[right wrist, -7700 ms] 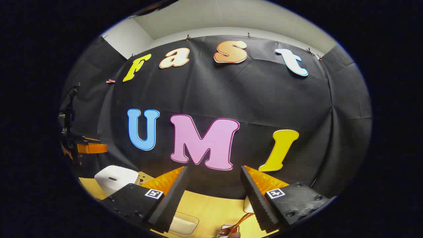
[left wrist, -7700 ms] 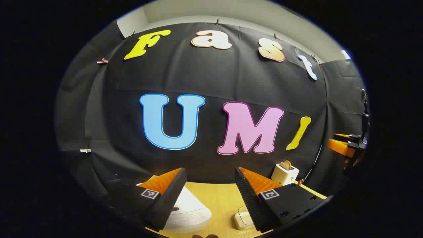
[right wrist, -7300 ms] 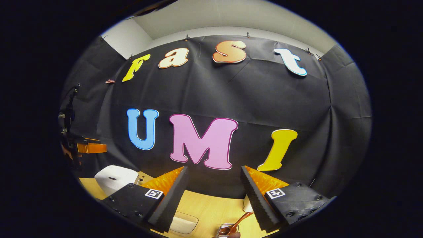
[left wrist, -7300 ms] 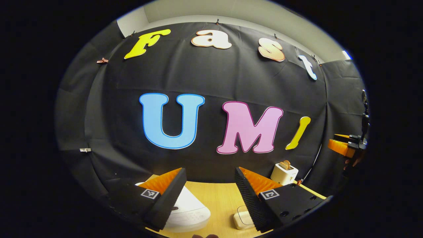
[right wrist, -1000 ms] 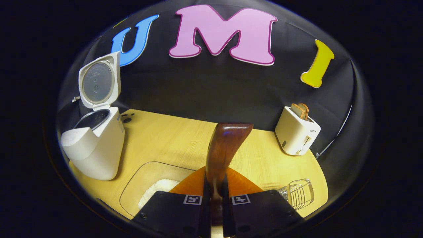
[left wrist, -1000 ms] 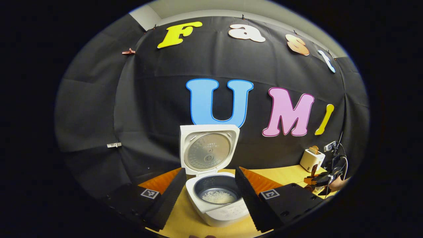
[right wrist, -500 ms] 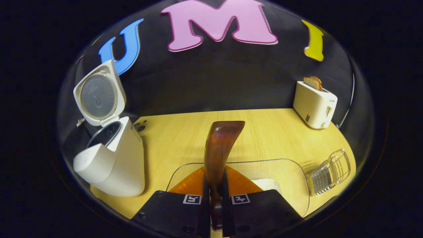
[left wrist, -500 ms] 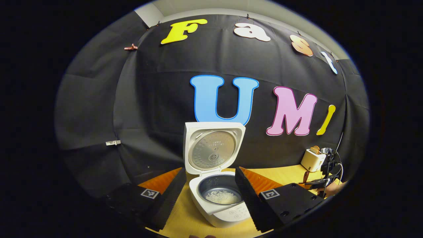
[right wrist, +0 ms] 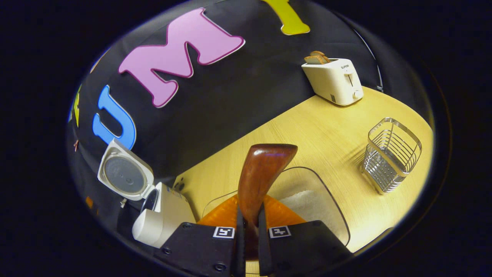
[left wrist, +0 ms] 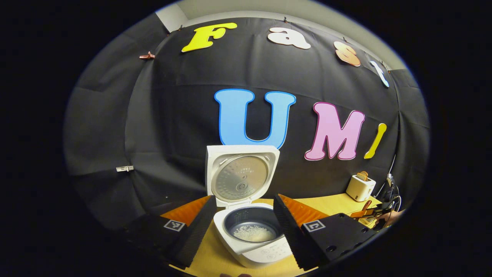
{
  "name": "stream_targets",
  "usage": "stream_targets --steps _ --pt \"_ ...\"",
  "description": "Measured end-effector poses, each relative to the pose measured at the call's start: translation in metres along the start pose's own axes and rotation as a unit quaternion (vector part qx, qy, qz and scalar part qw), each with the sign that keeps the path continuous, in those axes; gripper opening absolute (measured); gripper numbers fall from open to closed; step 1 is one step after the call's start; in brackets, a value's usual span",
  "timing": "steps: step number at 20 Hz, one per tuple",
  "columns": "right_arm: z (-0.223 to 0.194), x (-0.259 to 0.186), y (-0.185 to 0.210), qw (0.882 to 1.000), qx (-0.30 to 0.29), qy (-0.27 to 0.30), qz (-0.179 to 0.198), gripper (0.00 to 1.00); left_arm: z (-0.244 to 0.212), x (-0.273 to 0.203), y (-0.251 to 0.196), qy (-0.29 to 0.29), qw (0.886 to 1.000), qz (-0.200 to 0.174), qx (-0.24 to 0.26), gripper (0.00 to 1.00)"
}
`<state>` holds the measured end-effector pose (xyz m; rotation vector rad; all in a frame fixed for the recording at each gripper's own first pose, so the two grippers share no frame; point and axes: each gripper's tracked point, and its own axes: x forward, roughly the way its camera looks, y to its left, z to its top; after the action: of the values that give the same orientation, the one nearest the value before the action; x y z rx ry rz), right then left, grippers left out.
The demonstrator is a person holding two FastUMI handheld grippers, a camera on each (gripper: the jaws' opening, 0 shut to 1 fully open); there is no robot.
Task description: Close the left gripper, press the button to open the rice cooker; take a wooden spoon from the chopstick holder with the right hand, scoop a spoonful of rice and pour it into the rice cooker, then put the wooden spoon back into the chopstick holder.
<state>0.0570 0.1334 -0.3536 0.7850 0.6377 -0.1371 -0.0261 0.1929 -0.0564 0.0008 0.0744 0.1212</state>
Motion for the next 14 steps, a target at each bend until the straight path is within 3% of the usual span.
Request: stream_targets --steps 7,14 --pt "0.057 -0.027 0.038 0.996 0.058 -0.049 0.047 0.18 0.005 0.001 -0.002 -0.009 1.000 -0.005 -0.004 0.95" --pt "0.093 -0.027 0.151 0.986 0.099 -0.053 0.125 0.18 0.001 0.009 0.008 -0.012 1.000 -0.003 -0.019 0.95"
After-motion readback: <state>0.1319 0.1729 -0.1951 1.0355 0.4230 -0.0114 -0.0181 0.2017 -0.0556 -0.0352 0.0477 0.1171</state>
